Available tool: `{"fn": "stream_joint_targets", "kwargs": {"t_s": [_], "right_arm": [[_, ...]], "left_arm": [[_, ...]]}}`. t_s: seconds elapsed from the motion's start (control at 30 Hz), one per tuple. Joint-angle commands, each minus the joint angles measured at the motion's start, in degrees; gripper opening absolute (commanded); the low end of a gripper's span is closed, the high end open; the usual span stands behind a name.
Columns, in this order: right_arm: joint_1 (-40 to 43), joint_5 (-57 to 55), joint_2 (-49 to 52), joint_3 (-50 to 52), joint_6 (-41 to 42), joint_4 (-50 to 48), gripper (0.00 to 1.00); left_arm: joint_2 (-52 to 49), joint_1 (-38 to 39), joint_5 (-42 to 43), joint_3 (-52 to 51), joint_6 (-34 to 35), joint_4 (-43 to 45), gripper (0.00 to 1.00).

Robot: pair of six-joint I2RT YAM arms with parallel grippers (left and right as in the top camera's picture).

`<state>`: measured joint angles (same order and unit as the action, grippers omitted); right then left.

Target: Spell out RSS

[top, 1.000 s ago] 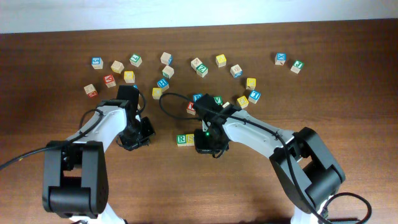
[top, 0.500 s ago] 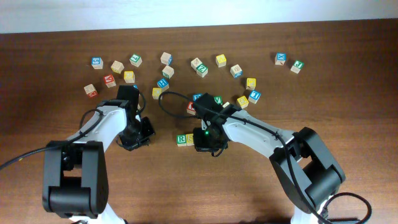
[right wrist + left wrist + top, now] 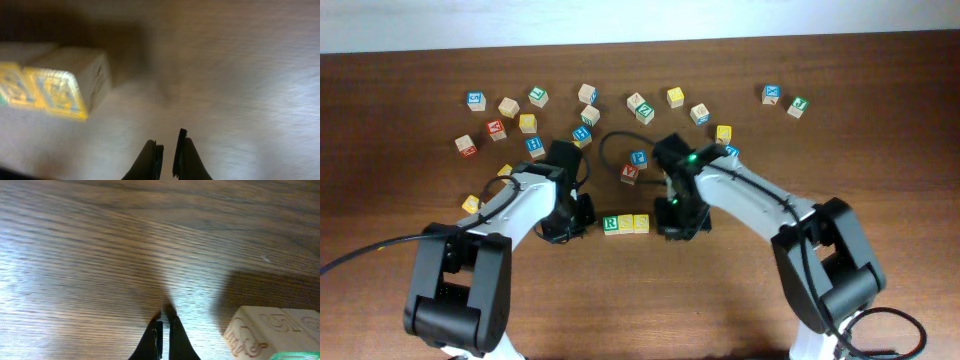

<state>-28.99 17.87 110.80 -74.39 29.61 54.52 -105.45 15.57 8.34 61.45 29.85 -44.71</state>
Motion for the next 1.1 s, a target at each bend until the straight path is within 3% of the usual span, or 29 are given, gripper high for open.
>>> {"fn": "stream_joint_targets", "kwargs": {"t_s": [0.0,0.2,0.47,0.73,0.87,1.03,1.07], "right_arm": [[2.0,-1.8,-0.8,-0.8,-1.3,-2.4,0.05],[-0.7,-1.8,-0.3,-0.8,-0.2,-9.2,0.05],[-0.7,2.8,3.0,-0.8,-0.2,-12.6,0.04],[-0.7,5.4,3.0,-0.8,-0.2,-13.2,0.04],[-3.2,4.5,3.0,-0.8,6.1,-13.2,0.04],[-3.4,3.9,3.0,-0.8,8.4,-12.3,0.04],[-3.4,3.7,3.0,-0.8,8.4,-12.2,0.04]], "left_arm": [[-0.6,2.0,-0.4,-0.7,0.1,2.0,0.0],[-0.6,3.0,0.1,-0.7,0.1,5.5,0.0],[-0.6,3.2,5.5,-0.7,-4.3,6.8,0.0],[-0.6,3.2,5.6,-0.7,-5.1,6.8,0.0],[-0.6,3.2,5.6,-0.7,-5.1,7.2,0.0],[-0.6,3.1,5.4,-0.7,-6.2,7.2,0.0],[-0.6,3.1,5.4,-0.7,-6.4,7.1,0.04]]}}
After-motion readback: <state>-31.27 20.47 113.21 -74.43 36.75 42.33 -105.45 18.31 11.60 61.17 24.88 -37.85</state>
